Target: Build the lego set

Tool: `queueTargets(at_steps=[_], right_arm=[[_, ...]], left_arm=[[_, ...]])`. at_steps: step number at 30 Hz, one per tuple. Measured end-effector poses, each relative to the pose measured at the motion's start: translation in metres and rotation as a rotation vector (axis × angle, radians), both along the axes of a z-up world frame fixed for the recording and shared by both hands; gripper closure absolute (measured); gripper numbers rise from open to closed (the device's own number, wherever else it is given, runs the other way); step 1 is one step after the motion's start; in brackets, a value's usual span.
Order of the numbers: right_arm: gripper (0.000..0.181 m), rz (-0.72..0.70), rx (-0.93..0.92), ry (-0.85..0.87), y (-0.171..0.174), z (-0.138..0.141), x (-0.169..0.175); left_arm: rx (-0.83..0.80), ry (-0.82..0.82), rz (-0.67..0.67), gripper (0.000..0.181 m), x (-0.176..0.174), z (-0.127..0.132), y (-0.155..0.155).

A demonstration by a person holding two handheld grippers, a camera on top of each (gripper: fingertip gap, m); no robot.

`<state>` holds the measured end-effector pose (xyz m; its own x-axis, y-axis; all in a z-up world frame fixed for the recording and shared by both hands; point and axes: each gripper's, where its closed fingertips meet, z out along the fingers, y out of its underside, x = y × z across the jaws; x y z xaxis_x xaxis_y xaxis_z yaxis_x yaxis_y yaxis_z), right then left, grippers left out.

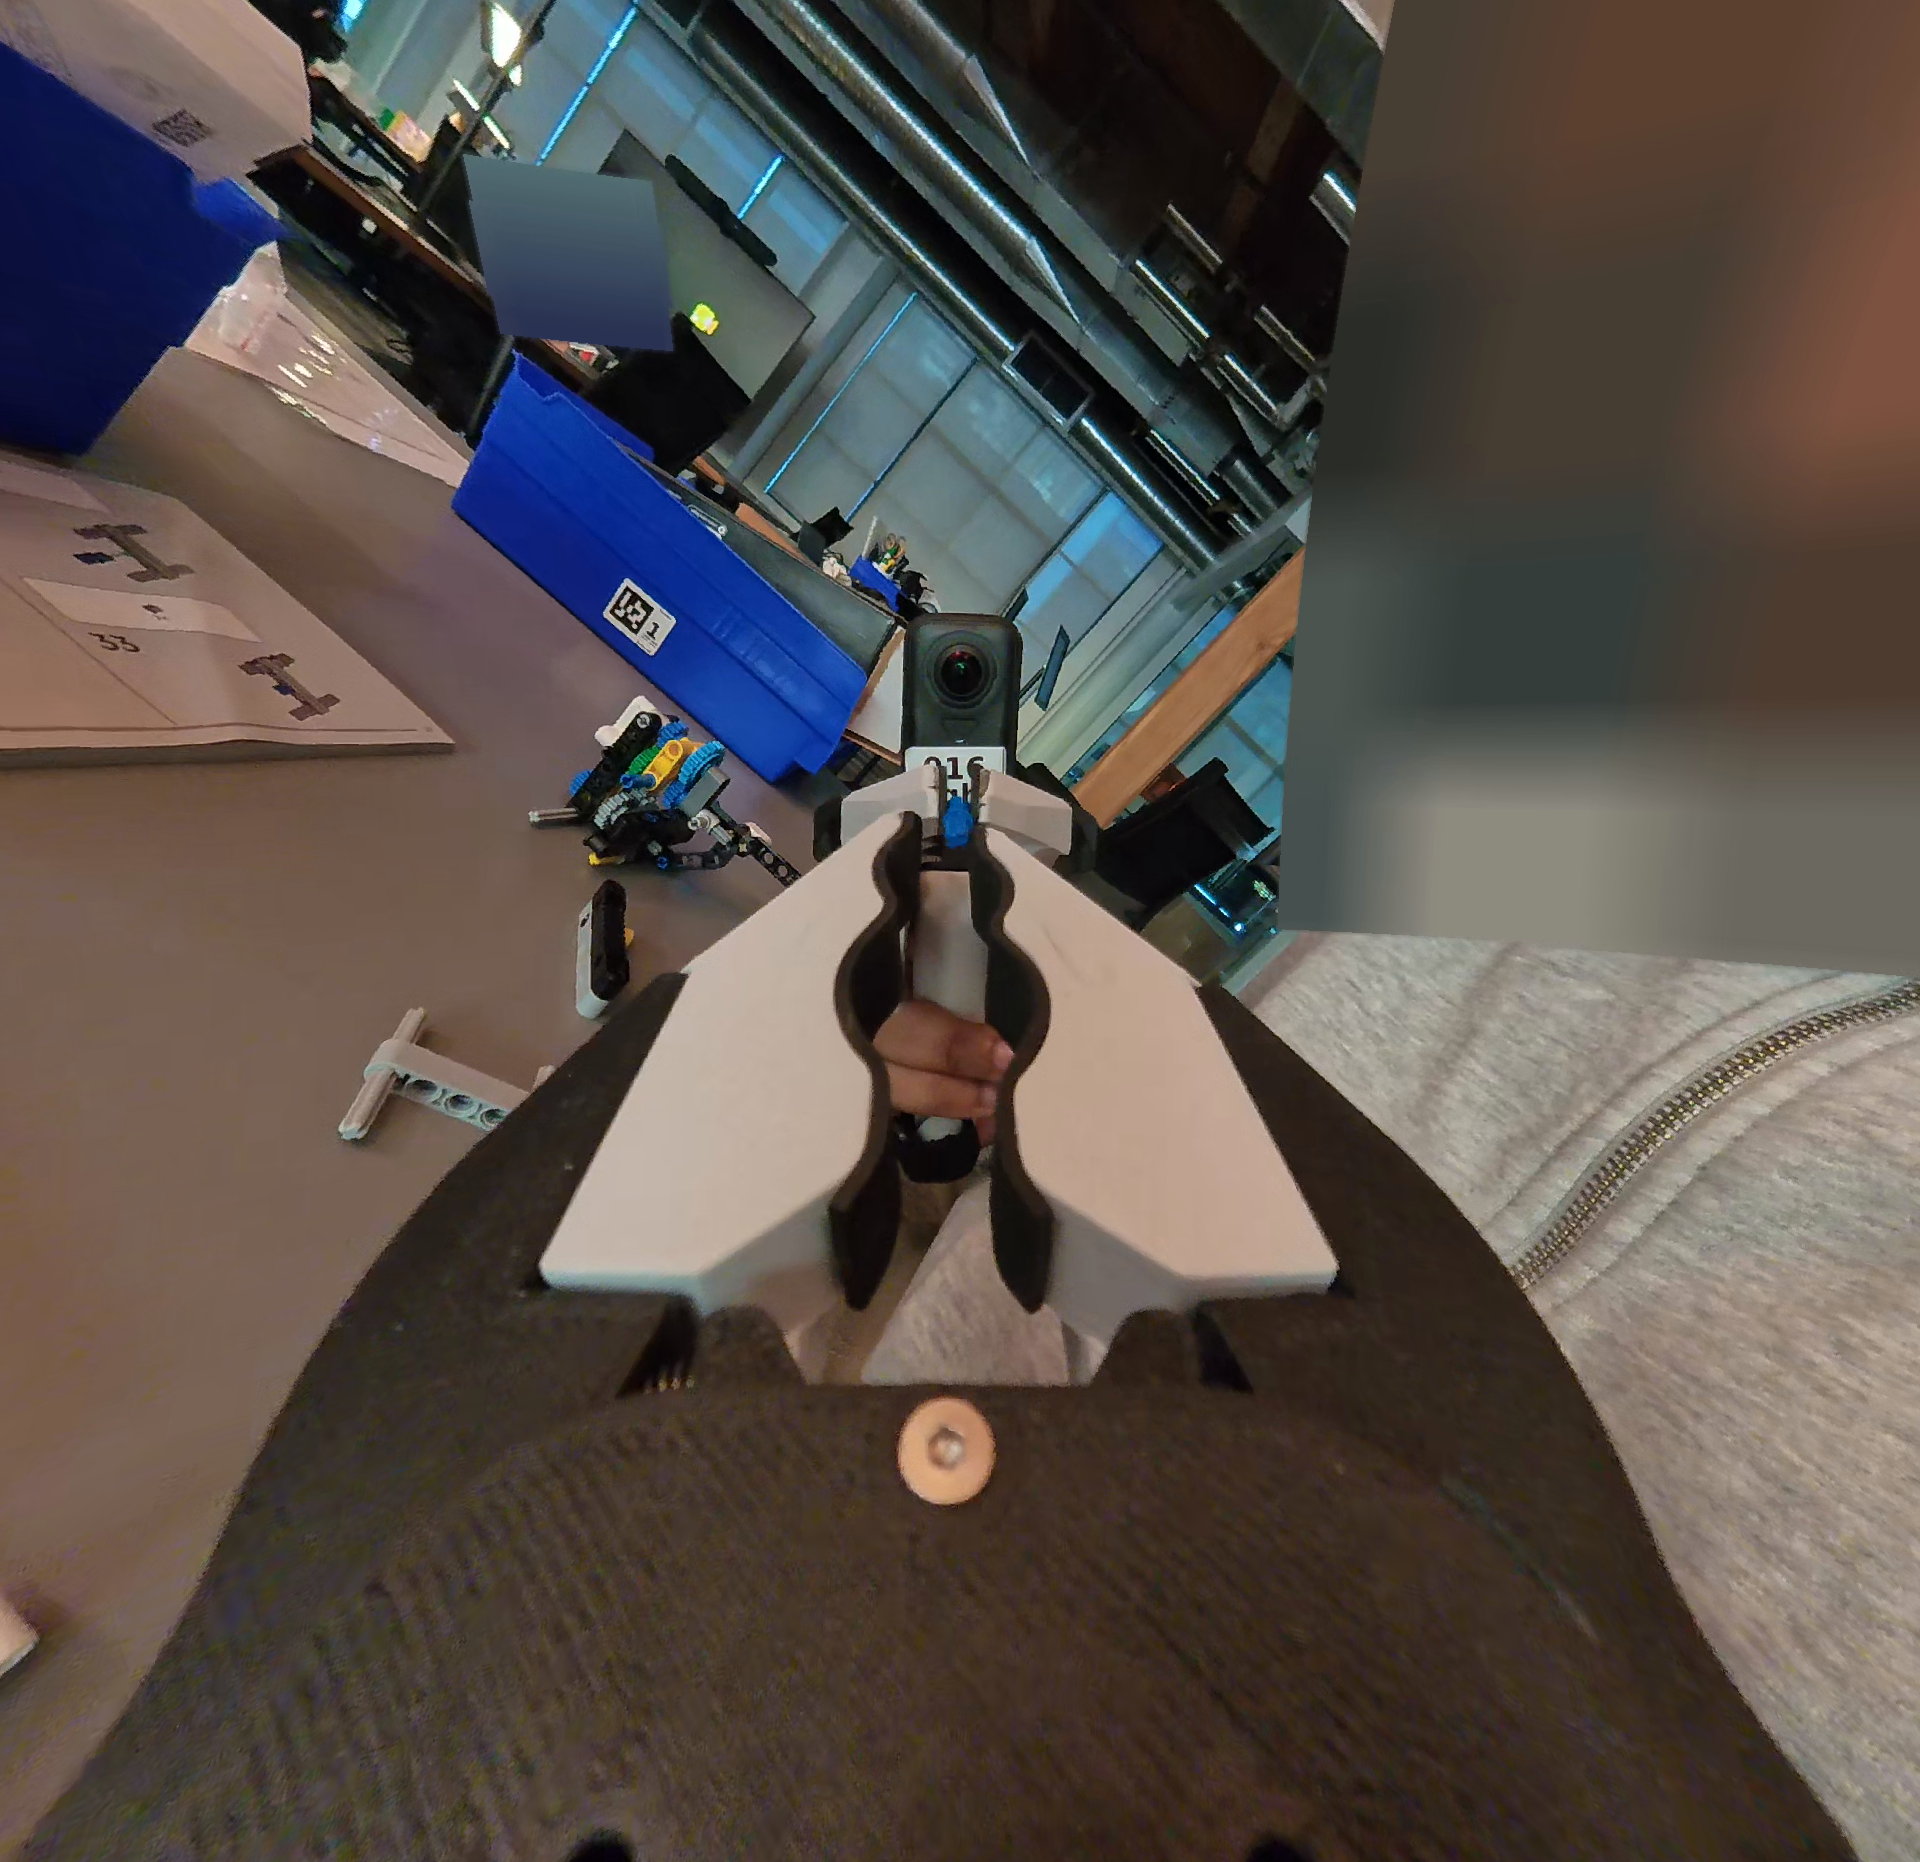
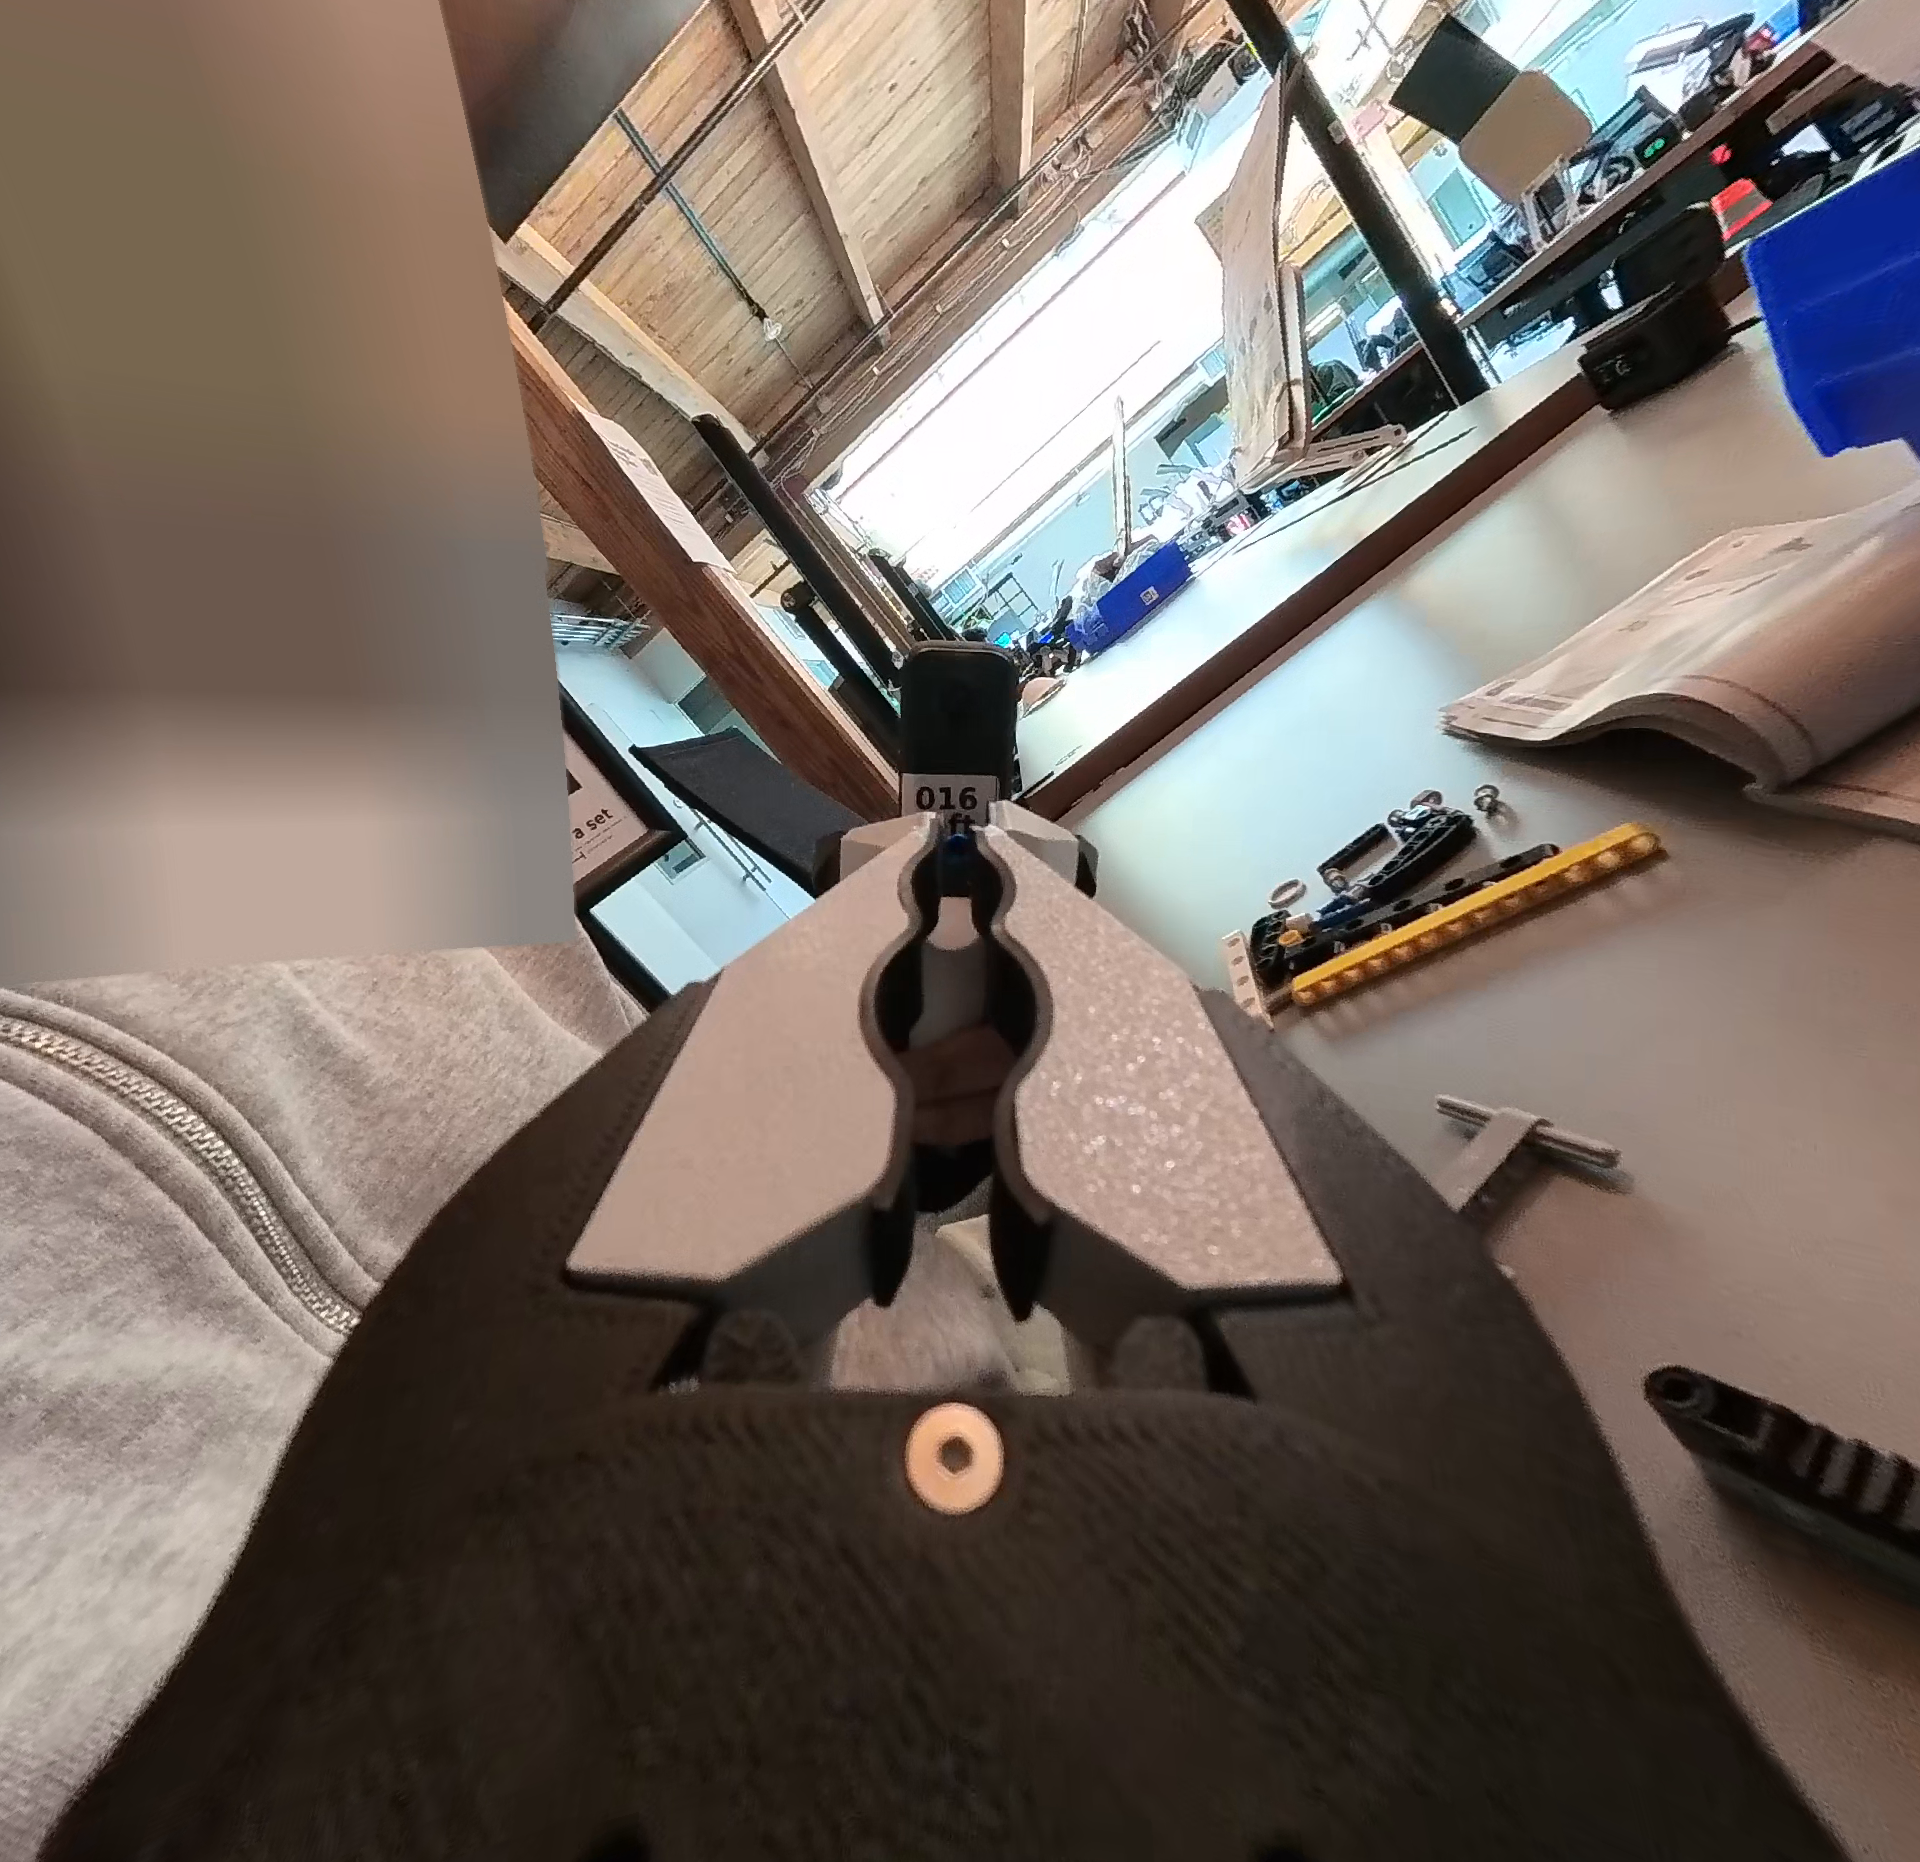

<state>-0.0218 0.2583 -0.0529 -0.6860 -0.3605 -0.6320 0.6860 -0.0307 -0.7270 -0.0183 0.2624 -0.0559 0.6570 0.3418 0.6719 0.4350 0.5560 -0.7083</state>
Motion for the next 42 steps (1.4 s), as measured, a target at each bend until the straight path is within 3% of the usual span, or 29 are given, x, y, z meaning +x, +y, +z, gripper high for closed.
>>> queueTargets(at_steps=[42], right_arm=[[0.179,0.037,-0.016,-0.005,0.0002,0.0019,0.005]], left_arm=[[0.029,0.012,-0.048,0.18,0.0044,0.0033,0.0048]])
